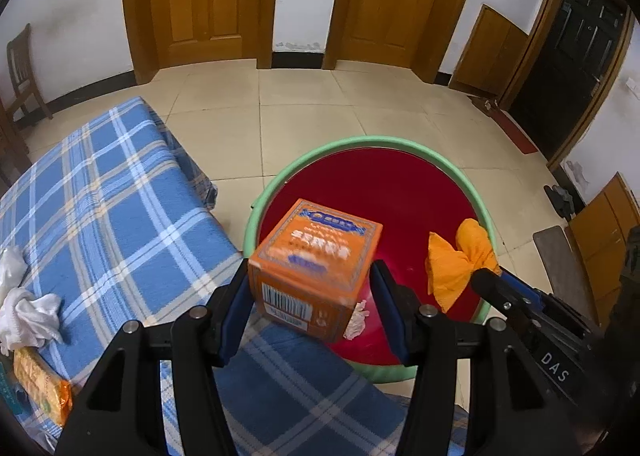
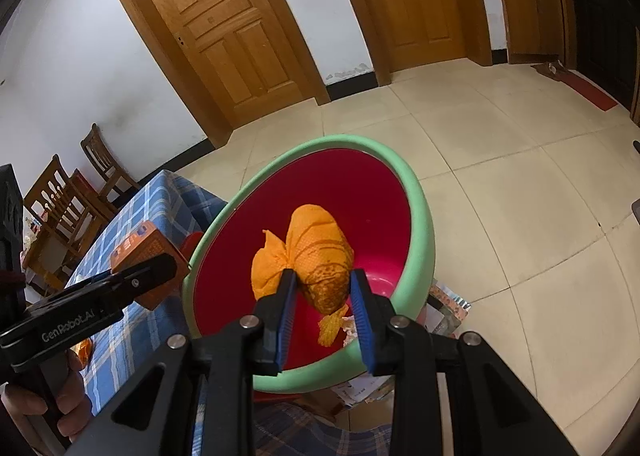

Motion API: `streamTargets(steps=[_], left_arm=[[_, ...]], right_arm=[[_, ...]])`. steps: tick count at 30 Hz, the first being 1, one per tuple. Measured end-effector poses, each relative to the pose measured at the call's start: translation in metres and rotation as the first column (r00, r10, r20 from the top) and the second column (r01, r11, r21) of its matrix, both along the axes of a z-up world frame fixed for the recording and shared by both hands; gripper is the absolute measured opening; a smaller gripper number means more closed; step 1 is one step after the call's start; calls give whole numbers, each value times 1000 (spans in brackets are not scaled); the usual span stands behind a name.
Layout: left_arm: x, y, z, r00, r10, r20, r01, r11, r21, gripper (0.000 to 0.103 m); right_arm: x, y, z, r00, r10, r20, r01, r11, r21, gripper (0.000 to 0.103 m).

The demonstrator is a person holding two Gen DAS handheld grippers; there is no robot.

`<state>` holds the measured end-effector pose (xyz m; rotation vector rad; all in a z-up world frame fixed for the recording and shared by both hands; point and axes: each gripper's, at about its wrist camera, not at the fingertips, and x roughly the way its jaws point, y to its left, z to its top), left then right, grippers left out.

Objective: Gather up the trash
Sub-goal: 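Open both grippers to drop the box and mesh bag into the bin, then move both tools back over the table toward the crumpled tissue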

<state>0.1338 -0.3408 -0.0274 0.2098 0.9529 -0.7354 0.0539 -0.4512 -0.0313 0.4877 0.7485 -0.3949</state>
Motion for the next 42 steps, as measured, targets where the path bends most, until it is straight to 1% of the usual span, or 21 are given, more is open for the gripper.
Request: streamTargets(steps=[1,2,4,5,7,12,21,29,35,42], left_arm=[[0,-1,1,1000,1,0,-1,1000,-1,58],[0,-1,1,1000,2,-1,-2,1000,-1,63],[1,1,2,1000,13,1,-13,1000,-5,67],[1,2,3,1000,17,3,-17,1000,-7,67],[1,2,4,1000,22,4,-22,1000,-8,67],[-3,11,9,999,42,11,-42,999,-8,67],[-10,39,23,995,93,30,-93,996,-19,68],[-18,78,36,985,169,41,-167,985,-44,69],[-27,107,42,975,215,48,-213,976,-46,69],[-33,145,47,957,284,57,-281,958,-50,69]], right_arm=[[0,-1,0,1000,-3,1,3,1000,2,32],[-1,-1,0,1000,-6,4,6,1000,4,33],[-2,-3,0,1000,-11,9,11,1000,9,39],[-2,-3,0,1000,-12,12,12,1000,11,41],[-3,-2,1,1000,-11,15,11,1000,12,42],[-5,0,4,1000,-7,23,6,1000,16,48],[-13,8,14,999,5,43,-5,1000,19,56],[-16,29,26,997,41,65,-42,999,13,59],[-17,49,37,994,73,83,-74,997,3,59],[-17,75,44,988,120,95,-119,993,-9,60]])
